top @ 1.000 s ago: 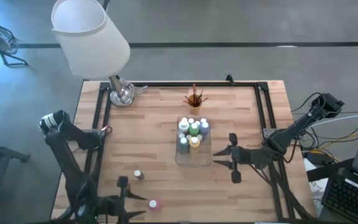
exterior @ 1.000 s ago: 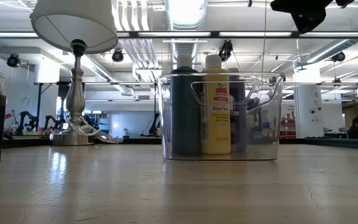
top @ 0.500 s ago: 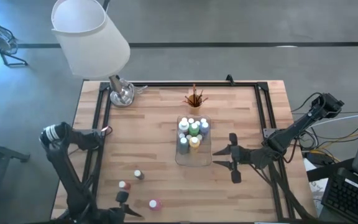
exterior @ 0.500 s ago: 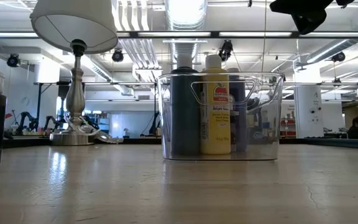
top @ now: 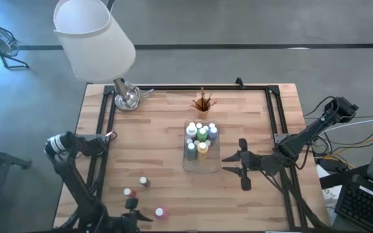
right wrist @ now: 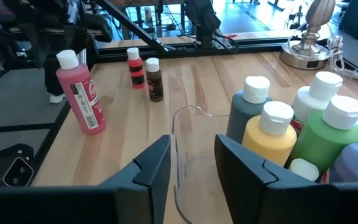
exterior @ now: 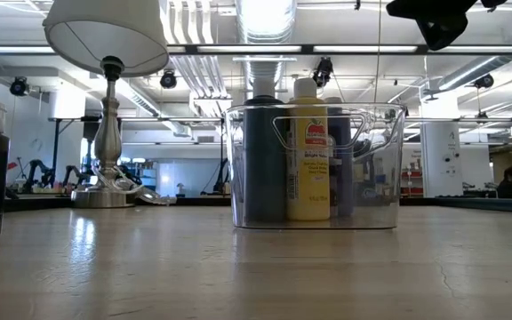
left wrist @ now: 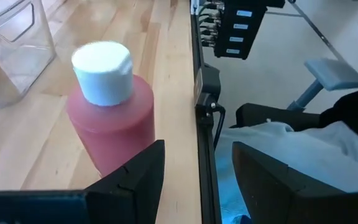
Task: Pick & Place Paint Supplies
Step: Put the large pink paint bottle into the transparent bin
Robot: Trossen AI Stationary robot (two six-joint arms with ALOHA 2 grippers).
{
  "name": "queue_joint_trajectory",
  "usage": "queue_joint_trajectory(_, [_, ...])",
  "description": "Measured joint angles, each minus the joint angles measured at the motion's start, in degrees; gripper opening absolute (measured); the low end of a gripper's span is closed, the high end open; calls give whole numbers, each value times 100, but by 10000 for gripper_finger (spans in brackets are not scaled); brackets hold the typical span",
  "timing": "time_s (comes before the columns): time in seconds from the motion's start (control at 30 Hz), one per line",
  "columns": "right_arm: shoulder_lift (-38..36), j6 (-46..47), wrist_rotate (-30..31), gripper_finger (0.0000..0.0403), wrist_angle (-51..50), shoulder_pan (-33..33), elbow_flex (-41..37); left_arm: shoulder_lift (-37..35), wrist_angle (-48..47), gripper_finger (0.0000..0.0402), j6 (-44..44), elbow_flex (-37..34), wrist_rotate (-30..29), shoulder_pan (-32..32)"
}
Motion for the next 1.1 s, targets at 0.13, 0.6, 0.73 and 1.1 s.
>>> queue_joint_trajectory(0.13, [0, -1, 0, 105, 0, 0, 0, -17, -6, 193, 131, 6, 10, -6])
queue_joint_trajectory(0.6, [0, -4, 0, 83, -7, -1, 0, 70, -625, 258, -1168, 0, 264, 45])
queue_joint_trajectory(0.73, [0, -4, 0, 98, -7, -1, 0, 117, -621, 284, -1105, 0, 222, 112])
queue_joint_trajectory(1.1, [0, -2, -2, 140, -7, -2, 0, 250, -1040, 294, -1364, -7, 297, 353])
